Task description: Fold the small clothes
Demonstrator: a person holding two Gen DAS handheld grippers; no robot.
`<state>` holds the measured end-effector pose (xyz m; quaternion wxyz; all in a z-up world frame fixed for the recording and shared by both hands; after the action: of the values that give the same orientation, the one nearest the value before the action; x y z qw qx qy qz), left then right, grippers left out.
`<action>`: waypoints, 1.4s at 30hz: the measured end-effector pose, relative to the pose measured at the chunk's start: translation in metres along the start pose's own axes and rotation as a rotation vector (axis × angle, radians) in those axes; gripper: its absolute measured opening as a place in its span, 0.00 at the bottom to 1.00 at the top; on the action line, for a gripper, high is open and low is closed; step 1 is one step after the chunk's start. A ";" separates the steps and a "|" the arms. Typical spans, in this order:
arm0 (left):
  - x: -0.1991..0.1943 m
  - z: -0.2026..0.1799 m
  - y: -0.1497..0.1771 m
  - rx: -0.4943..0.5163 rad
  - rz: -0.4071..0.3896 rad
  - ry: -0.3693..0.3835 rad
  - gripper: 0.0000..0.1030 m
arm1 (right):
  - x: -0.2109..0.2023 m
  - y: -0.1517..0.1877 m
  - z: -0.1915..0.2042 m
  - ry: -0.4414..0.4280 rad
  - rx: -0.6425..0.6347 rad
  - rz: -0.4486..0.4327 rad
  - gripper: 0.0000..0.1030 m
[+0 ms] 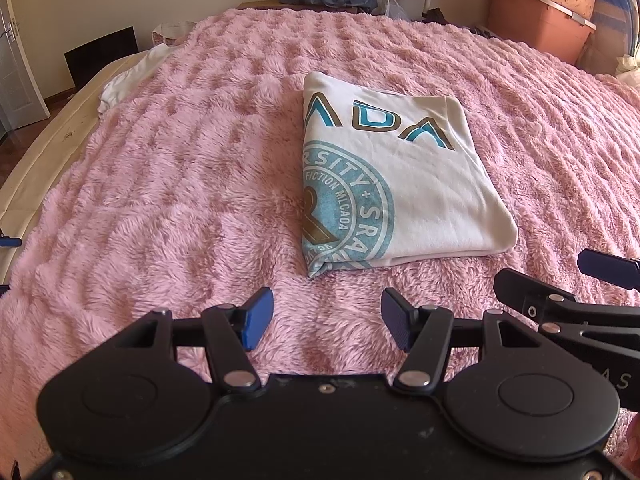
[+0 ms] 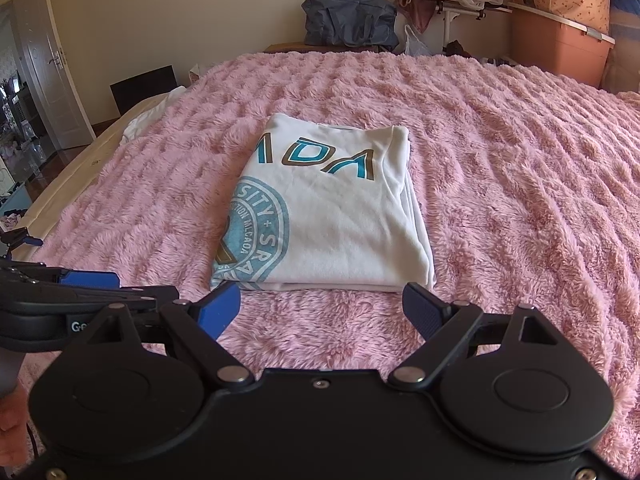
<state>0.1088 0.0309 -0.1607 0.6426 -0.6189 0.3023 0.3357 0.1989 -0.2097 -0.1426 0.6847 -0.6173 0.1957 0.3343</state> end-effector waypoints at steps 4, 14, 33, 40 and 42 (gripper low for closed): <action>0.001 0.001 0.000 0.006 0.005 -0.017 0.61 | 0.001 0.001 -0.001 0.001 0.001 0.002 0.87; 0.003 0.000 0.002 0.013 0.011 -0.016 0.61 | 0.003 0.002 0.000 0.004 0.000 0.010 0.87; 0.008 -0.002 0.004 0.015 0.012 -0.002 0.62 | 0.006 0.005 -0.004 0.013 -0.002 0.021 0.87; 0.008 -0.001 0.003 0.001 0.002 0.005 0.62 | 0.006 0.005 -0.003 0.016 -0.002 0.021 0.87; 0.007 -0.002 0.002 0.003 -0.004 0.010 0.62 | 0.007 0.005 -0.003 0.016 0.000 0.021 0.87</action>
<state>0.1111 0.0295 -0.1679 0.6428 -0.6202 0.3045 0.3308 0.2005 -0.2113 -0.1511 0.6795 -0.6180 0.2075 0.3365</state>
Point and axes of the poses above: each gripper's, at about its wrist camera, not at the fingertips, and x roughly the way its jaws point, z to its left, y to its underside, the point moved 8 cm from there along x, roughly the way its jaws point, and after that the axes turned 7 degrees about x, right-handed, at the moved point
